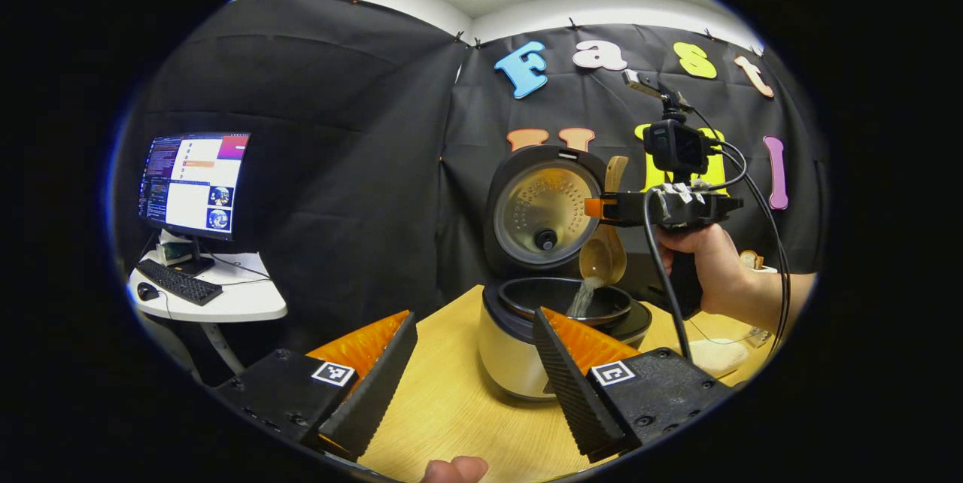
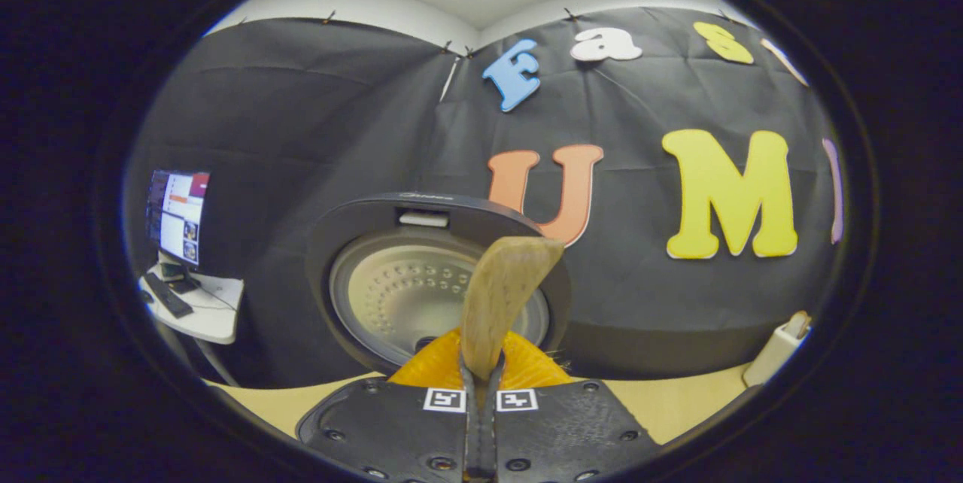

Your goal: Close the left gripper, press the button to open the rice cooker; take a wooden spoon from the chopstick holder with the right hand, scoop a spoonful of rice and pour it into the rice cooker, then put the wooden spoon back into the chopstick holder.

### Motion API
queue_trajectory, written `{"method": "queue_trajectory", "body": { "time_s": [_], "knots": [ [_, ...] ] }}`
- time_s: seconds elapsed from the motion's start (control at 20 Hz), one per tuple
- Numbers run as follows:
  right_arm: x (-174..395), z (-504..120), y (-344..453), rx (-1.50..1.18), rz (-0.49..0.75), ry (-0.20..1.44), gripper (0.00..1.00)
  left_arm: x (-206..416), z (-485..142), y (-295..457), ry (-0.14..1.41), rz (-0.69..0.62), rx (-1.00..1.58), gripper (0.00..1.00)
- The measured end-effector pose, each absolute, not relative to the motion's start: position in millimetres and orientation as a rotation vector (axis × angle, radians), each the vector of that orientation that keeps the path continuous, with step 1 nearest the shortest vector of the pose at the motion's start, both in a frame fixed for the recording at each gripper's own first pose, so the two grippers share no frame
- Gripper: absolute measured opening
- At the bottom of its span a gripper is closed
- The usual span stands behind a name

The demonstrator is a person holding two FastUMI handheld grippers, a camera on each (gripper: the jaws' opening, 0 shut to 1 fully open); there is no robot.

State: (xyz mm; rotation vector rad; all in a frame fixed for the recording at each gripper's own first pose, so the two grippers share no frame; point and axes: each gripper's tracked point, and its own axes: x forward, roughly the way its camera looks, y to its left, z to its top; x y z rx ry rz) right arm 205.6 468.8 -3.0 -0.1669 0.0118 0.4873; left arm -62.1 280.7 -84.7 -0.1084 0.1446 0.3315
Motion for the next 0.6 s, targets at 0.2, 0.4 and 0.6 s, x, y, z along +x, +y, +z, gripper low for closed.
{"method": "queue_trajectory", "body": {
  "time_s": [0.2, 0.4, 0.6],
  "knots": [
    [200.1, 0.1, 476.5, -0.232, 0.491, -0.026, 0.00, -64.3, -82.0, 281.9, 0.138, 0.340, -0.104, 0.98],
    [199.1, -3.4, 478.5, -0.228, 0.498, -0.009, 0.00, -65.4, -80.4, 283.4, 0.134, 0.342, -0.106, 0.98],
    [199.1, -5.0, 474.5, -0.189, 0.508, 0.016, 0.00, -65.0, -79.5, 282.5, 0.133, 0.346, -0.105, 0.98]
  ]
}}
